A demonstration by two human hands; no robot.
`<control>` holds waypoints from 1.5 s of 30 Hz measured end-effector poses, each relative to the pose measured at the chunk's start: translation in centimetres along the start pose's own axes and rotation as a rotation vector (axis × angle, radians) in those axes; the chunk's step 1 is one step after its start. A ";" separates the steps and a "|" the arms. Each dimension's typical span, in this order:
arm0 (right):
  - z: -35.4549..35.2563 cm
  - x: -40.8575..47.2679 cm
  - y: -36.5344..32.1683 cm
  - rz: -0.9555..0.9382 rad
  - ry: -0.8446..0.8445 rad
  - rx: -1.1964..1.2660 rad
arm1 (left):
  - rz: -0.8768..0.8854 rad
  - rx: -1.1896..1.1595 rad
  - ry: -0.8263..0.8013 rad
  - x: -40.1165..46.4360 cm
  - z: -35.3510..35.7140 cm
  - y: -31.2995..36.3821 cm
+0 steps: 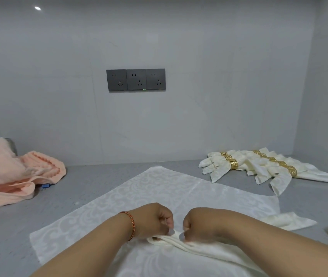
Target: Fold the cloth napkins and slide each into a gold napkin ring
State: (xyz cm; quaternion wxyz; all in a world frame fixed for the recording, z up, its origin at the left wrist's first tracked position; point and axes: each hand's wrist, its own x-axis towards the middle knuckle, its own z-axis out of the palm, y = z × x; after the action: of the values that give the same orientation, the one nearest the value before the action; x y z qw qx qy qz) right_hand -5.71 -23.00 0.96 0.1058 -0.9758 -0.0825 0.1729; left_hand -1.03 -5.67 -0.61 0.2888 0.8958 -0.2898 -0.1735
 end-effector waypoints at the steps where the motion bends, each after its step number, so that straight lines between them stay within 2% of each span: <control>1: 0.1 0.1 0.0 0.003 0.006 0.007 | 0.028 -0.013 0.073 -0.1 0.3 -0.1; 4: 0.3 0.1 -0.3 0.003 0.024 0.000 | 0.203 0.155 0.478 -1.3 1.6 -1.0; 6: 0.4 0.1 -0.2 0.010 0.021 -0.005 | 0.370 0.340 0.612 -2.5 2.8 -1.5; 8: 0.5 0.2 -0.2 0.011 0.006 -0.015 | 0.476 0.517 0.587 -3.6 4.1 -1.9; 14: -0.3 0.5 -0.1 -0.009 -0.072 -0.014 | 0.420 0.700 0.485 -4.1 5.4 -2.1; 19: -1.3 0.2 0.4 -0.046 -0.122 -0.066 | 0.464 0.768 0.448 -3.4 5.1 -2.0; 23: -5.4 0.1 3.1 0.000 -0.027 -0.049 | 0.475 0.779 0.440 -3.5 5.0 -1.8; 27: -5.5 1.1 5.6 0.039 -0.255 -0.111 | 0.474 0.751 0.445 -3.5 5.3 -1.8; 29: -5.0 1.3 5.9 0.029 -0.308 -0.147 | 0.459 0.765 0.443 -3.5 5.3 -1.6; 37: -4.8 1.4 5.8 -0.050 -0.236 -0.137 | 0.426 0.760 0.411 -3.8 5.3 -1.0; 40: -5.0 1.0 5.3 -0.093 -0.163 -0.177 | 0.445 0.767 0.411 -3.9 5.2 -0.8; 45: -5.4 -0.4 4.1 -0.142 -0.135 -0.316 | 0.440 0.802 0.383 -3.8 5.2 -0.5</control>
State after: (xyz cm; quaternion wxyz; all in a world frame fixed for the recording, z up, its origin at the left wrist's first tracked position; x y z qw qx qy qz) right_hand -3.60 -28.03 5.08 -0.0428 -0.9581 -0.1843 0.2149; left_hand -6.21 -5.17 -4.38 -0.0009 0.8698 -0.4576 0.1847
